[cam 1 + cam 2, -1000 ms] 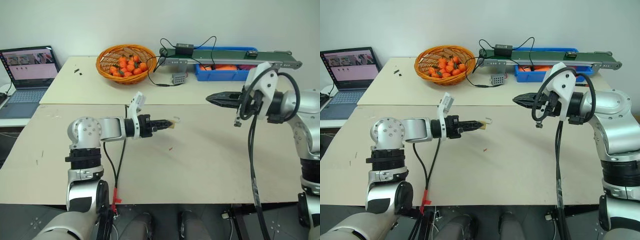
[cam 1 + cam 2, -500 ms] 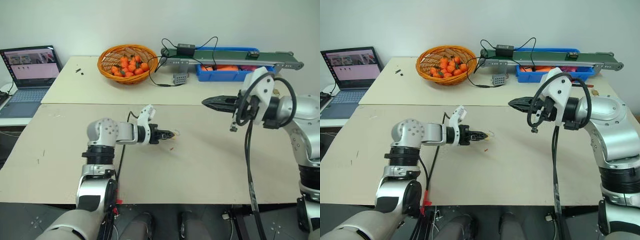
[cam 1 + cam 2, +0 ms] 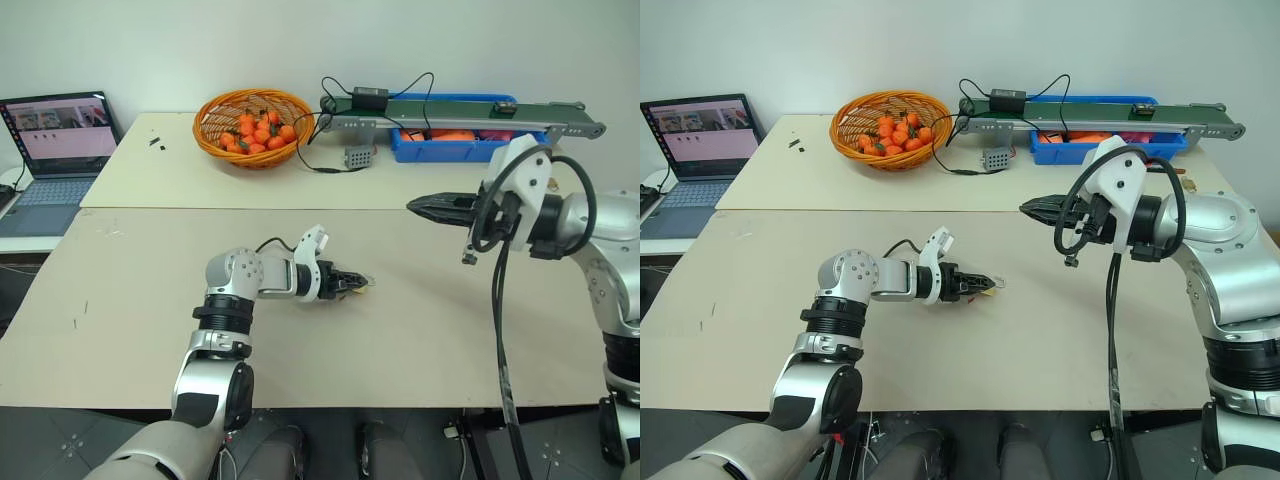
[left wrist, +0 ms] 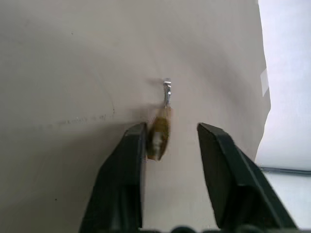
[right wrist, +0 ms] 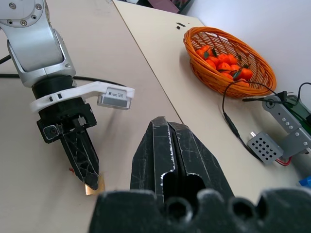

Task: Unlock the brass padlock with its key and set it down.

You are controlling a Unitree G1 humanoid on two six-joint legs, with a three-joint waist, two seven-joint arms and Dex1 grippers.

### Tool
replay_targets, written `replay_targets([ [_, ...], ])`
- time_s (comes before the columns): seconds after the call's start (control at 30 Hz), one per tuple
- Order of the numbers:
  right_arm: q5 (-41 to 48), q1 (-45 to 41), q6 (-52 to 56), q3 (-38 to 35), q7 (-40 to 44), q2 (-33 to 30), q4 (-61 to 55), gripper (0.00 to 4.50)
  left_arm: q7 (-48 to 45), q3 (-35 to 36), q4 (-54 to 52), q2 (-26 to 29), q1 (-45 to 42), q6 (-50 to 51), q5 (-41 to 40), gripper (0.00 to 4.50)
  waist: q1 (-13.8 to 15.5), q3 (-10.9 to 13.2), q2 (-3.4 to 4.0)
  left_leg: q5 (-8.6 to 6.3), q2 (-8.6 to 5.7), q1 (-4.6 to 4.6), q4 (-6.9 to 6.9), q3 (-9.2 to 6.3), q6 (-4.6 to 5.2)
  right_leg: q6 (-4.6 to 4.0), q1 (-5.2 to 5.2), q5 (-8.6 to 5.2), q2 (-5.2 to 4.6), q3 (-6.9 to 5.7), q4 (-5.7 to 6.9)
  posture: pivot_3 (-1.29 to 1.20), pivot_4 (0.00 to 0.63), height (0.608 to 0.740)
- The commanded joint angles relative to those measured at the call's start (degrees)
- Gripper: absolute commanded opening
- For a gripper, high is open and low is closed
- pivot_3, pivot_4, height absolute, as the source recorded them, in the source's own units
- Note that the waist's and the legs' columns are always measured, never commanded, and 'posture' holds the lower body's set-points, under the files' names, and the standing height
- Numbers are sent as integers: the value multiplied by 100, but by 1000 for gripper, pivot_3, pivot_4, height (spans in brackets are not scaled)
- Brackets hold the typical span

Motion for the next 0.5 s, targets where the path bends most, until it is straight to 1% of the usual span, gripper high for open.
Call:
replay_targets([
  [0.03,91,-85,-37,-200,28,-115,-122,0,120,146,-164,117,23,51,101,3346,-2,0,0,0,0,2,0,0,0,0,2,0,0,0,0,0,150,740],
  [0.07,73,-97,-63,-178,56,-121,-91,0,143,187,-203,178,21,88,115,3693,-8,0,0,0,0,2,1,0,0,0,2,0,0,0,0,0,150,740],
  [0.13,52,-147,-91,-158,80,-118,-24,0,207,316,-340,326,26,206,128,4243,-20,-1,0,0,1,7,1,2,0,0,5,0,1,2,1,0,150,740],
  [0.17,45,-168,-102,-149,89,-114,3,0,222,368,-426,431,32,260,139,4398,-43,-1,0,0,2,9,1,2,0,0,7,0,1,2,2,0,150,740],
  [0.33,11,-219,-154,-112,118,-62,102,0,152,264,-869,1066,75,320,273,4398,-112,-1,1,0,6,14,-3,13,-1,0,4,0,3,10,5,0,150,740],
  [0.43,-19,-221,-206,-99,126,-34,166,0,76,229,-1060,1328,55,349,295,4398,-101,-1,1,-1,4,11,-3,13,0,0,2,0,3,9,4,0,150,740],
  [0.5,-4,-217,-204,-123,94,-14,193,0,-194,136,-1268,1482,41,253,212,4398,-75,-1,1,-2,3,8,-2,13,3,0,1,0,2,7,3,0,150,740],
])
